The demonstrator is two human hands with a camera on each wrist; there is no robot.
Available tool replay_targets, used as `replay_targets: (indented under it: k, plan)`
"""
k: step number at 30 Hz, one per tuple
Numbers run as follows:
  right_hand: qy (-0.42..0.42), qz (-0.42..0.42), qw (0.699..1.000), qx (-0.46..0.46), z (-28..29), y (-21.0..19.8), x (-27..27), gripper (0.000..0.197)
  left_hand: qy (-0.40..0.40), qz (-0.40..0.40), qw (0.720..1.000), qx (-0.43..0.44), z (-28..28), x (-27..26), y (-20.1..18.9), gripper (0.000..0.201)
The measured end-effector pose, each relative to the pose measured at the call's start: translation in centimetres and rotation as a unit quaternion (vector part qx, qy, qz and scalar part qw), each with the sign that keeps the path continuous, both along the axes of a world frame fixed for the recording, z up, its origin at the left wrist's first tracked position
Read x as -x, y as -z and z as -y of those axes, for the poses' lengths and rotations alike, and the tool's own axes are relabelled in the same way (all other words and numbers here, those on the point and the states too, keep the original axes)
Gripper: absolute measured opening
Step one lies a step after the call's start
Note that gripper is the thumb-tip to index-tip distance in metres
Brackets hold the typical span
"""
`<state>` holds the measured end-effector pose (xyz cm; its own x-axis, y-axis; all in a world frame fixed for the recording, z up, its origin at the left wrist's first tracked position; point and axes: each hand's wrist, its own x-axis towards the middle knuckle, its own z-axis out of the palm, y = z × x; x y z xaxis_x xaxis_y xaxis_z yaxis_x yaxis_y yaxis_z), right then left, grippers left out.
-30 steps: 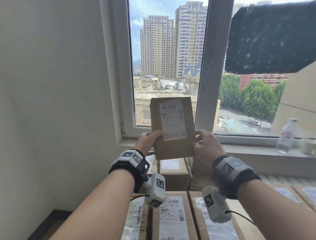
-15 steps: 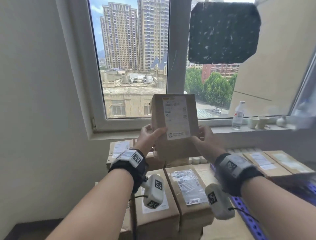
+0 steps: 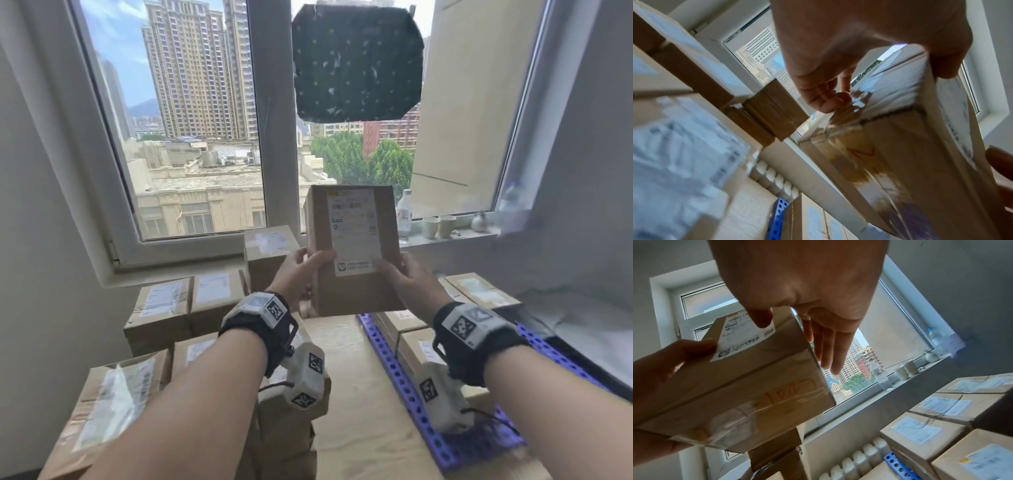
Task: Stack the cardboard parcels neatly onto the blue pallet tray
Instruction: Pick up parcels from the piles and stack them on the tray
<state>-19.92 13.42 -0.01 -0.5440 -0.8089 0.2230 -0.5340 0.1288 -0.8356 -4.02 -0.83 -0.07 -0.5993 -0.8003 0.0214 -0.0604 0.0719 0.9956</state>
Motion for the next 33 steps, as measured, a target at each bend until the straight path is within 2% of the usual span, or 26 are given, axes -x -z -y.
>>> replay_targets:
  k: [2, 6, 9, 11, 16, 20, 23, 26, 29, 33]
  plan:
    - [0.006, 0.010, 1.000, 0.010, -2.0, 0.2, 2.4, 0.051, 0.009, 0.012, 1.000, 0.007, -1.9, 2.7, 0.2, 0.094]
    - [0.032, 0.030, 0.999, 0.021, -5.6, 1.1, 7.6, 0.044, 0.024, 0.017, 0.999, 0.016, -6.0, 7.7, 0.6, 0.090]
    - [0.053, 0.027, 0.998, 0.014, -8.1, 1.8, 10.9, 0.041, 0.023, 0.006, 1.000, 0.001, -8.3, 11.6, 2.0, 0.102]
    - [0.061, 0.026, 0.998, 0.009, -9.5, 2.9, 13.3, 0.042, 0.021, 0.002, 1.000, -0.005, -9.7, 14.4, 3.3, 0.108]
    - [0.071, 0.044, 0.997, -0.002, -13.2, 5.4, 18.3, 0.045, 0.030, -0.005, 0.999, -0.018, -13.8, 20.3, 5.8, 0.109]
    - [0.098, 0.040, 0.994, -0.022, -15.2, 6.7, 22.4, 0.039, 0.042, 0.035, 0.998, -0.013, -15.8, 23.8, 7.4, 0.081]
    - [0.114, 0.068, 0.991, -0.020, -15.7, 8.0, 25.0, 0.029, 0.051, 0.060, 0.997, -0.010, -16.1, 25.7, 8.5, 0.065]
    - [0.105, 0.113, 0.988, -0.021, -15.6, 9.3, 27.1, 0.035, 0.060, 0.064, 0.994, -0.058, -15.9, 27.7, 9.3, 0.035]
    - [0.105, 0.145, 0.984, -0.020, -15.2, 10.4, 29.2, 0.050, 0.068, 0.084, 0.990, -0.085, -15.6, 29.9, 10.4, 0.035]
    - [0.111, 0.167, 0.979, -0.045, -13.8, 11.4, 32.3, 0.043, 0.080, 0.100, 0.983, -0.129, -14.1, 32.9, 11.5, 0.033]
